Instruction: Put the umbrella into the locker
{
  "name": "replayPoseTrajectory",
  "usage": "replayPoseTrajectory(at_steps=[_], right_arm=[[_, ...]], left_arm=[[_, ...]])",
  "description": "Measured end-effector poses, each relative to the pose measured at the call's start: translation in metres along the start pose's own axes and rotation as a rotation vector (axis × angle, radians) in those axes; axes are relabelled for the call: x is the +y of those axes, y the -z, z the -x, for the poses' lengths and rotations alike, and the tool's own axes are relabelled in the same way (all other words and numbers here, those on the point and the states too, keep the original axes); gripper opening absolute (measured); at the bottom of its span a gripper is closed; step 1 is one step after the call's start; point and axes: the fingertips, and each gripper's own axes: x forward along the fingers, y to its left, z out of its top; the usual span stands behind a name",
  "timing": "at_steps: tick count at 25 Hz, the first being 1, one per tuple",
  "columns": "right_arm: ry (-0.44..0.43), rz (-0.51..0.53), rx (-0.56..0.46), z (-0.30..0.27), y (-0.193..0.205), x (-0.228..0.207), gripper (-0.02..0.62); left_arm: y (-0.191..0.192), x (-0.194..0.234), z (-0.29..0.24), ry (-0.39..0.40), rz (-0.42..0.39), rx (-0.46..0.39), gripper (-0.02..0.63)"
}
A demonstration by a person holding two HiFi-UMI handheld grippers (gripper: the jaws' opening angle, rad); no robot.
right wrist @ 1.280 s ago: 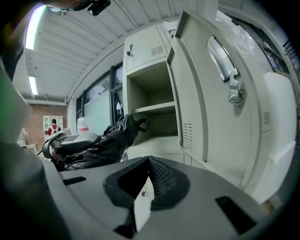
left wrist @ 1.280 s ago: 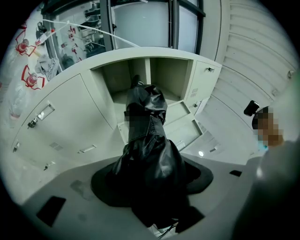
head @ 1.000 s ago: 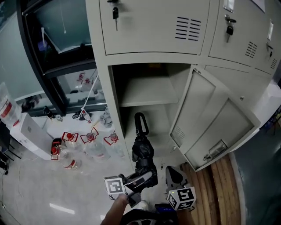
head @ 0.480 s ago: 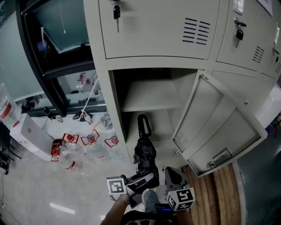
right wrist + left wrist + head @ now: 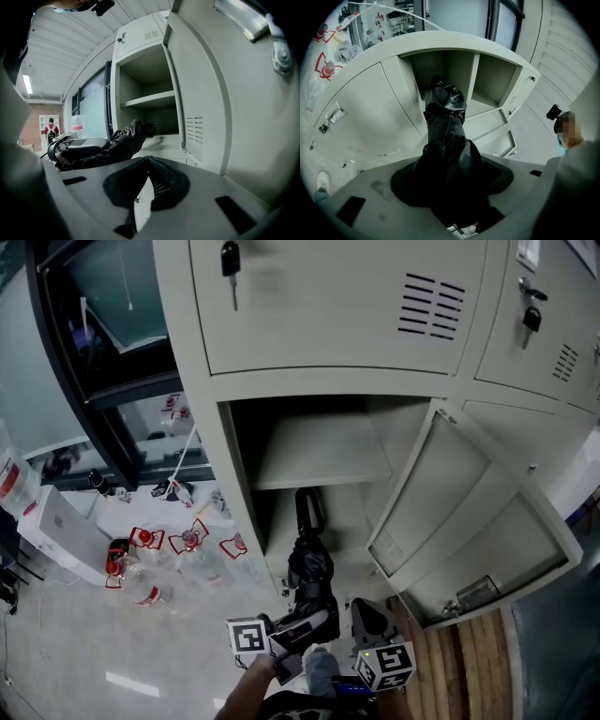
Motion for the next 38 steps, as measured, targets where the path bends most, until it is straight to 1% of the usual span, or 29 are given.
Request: replayPoseTrajectory(at_steps=[3, 7, 15, 20, 27, 31, 38], right_arm=[[-0.004, -0.003, 0.005, -0.01, -0.001, -0.004, 0.0], [-0.01, -0.01, 0.021, -0.022, 0.002, -0.01, 0.0], [-0.017, -0.016, 0.051, -0.041, 0.006, -0.022, 0.002], [-0.028, -0.012, 0.066, -0.052, 0.008, -0.026, 0.0], [-0.06, -0.01, 0.076, -0.067, 0.007, -0.027, 0.0], [-0.063, -0.008, 0.078, -0.074, 0.006, -0.032, 0.002], [-0.081, -0.018, 0.073, -0.08, 0.002, -0.035, 0.0]], left_arm=[[-0.008, 0.009, -0.004, 0.0, -0.021, 0.006, 0.27], [-0.017, 0.014, -0.011, -0.003, 0.031, -0.007, 0.27], [-0.033, 0.03, -0.025, -0.006, 0.071, -0.017, 0.27], [-0.043, 0.034, -0.036, -0.004, 0.073, -0.021, 0.272], [-0.065, 0.04, -0.046, 0.01, 0.122, -0.056, 0.273], [-0.077, 0.042, -0.051, 0.026, 0.155, -0.082, 0.274], [-0.092, 0.048, -0.059, 0.029, 0.18, -0.098, 0.276]])
